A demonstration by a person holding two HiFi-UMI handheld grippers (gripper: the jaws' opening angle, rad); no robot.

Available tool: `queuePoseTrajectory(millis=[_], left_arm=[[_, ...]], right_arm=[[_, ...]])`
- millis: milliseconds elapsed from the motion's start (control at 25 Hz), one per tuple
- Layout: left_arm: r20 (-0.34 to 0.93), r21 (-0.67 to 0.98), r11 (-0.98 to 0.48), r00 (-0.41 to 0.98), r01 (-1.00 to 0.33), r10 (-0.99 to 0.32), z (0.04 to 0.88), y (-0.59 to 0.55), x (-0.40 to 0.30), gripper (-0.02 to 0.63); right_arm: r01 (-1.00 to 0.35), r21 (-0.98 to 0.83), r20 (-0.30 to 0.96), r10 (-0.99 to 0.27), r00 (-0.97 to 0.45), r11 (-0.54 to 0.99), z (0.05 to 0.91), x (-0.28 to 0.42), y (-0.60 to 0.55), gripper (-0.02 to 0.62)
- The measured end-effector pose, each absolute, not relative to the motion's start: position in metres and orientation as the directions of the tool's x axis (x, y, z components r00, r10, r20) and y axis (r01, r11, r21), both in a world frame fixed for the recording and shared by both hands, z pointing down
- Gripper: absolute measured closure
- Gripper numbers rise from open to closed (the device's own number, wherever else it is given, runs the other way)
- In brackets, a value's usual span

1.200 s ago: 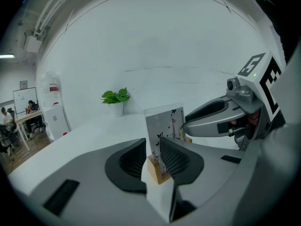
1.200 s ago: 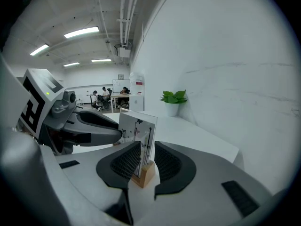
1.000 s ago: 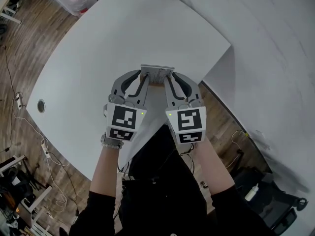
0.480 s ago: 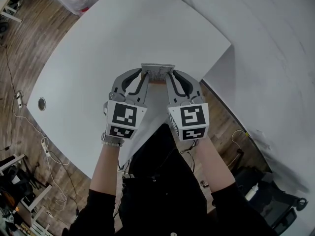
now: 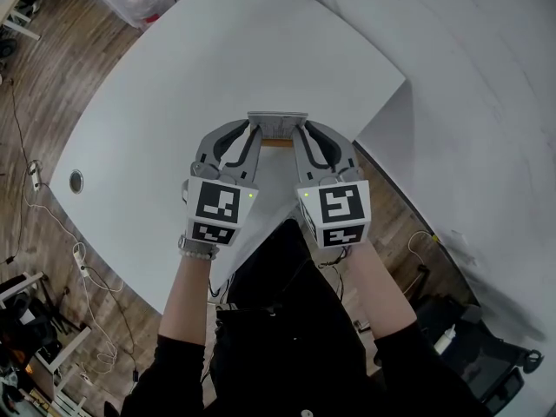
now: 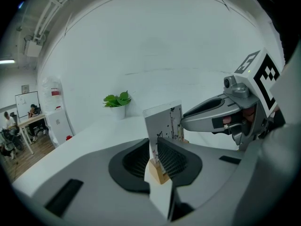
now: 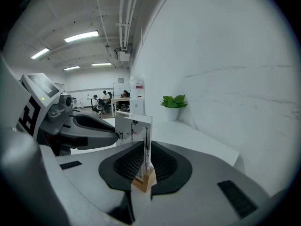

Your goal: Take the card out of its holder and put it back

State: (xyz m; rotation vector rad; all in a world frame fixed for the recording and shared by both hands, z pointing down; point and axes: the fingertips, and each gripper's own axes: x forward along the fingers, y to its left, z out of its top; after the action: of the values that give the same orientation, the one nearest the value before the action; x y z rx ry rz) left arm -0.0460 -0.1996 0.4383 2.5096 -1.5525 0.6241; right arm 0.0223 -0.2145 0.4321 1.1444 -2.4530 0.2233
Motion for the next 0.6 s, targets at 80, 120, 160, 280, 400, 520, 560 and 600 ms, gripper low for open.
queuePoseTrajectory(millis=[80, 120, 160, 280, 400, 520, 560, 600], left_arm=[[0.405, -0.112, -0.462, 0.384, -0.88, -0.83, 0.435, -0.199, -0.047, 0.543], [0.403, -0.114, -0.461, 0.383, -0.88, -0.831, 0.434, -0.199, -0.047, 0.544], [0.402, -0.115, -0.46, 0.382, -0.88, -0.832, 0.432, -0.198, -0.047, 0.545], [0.398, -0.119, -0.458, 0.38, -0.881, -0.835, 0.425, -0.196, -0.047, 0.546], [0.392, -0.123, -0.457, 0.38, -0.881, -0.838, 0.417, -0.194, -0.047, 0.546], [0.384, -0.121, -0.458, 0.384, -0.881, -0.84, 0.411, -0.193, -0.046, 0.548], [0.381, -0.118, -0.457, 0.385, -0.882, -0.841, 0.408, -0.192, -0.046, 0.549], [0.378, -0.115, -0.457, 0.386, -0.882, -0.841, 0.406, -0.192, -0.046, 0.549]], right_arm=[[-0.76, 0.034, 0.435, -0.694, -0.574, 0.649, 0.429, 0.022, -0.214, 0.518], [-0.759, 0.036, 0.432, -0.694, -0.575, 0.651, 0.427, 0.022, -0.214, 0.518], [-0.757, 0.038, 0.43, -0.695, -0.577, 0.652, 0.425, 0.022, -0.213, 0.518], [-0.755, 0.045, 0.418, -0.698, -0.581, 0.654, 0.417, 0.021, -0.211, 0.519], [-0.753, 0.051, 0.41, -0.701, -0.583, 0.656, 0.409, 0.022, -0.21, 0.52], [-0.748, 0.067, 0.402, -0.704, -0.585, 0.66, 0.401, 0.02, -0.209, 0.52], [-0.746, 0.075, 0.398, -0.705, -0.586, 0.662, 0.398, 0.019, -0.208, 0.52], [-0.744, 0.08, 0.395, -0.706, -0.588, 0.664, 0.396, 0.019, -0.207, 0.52]])
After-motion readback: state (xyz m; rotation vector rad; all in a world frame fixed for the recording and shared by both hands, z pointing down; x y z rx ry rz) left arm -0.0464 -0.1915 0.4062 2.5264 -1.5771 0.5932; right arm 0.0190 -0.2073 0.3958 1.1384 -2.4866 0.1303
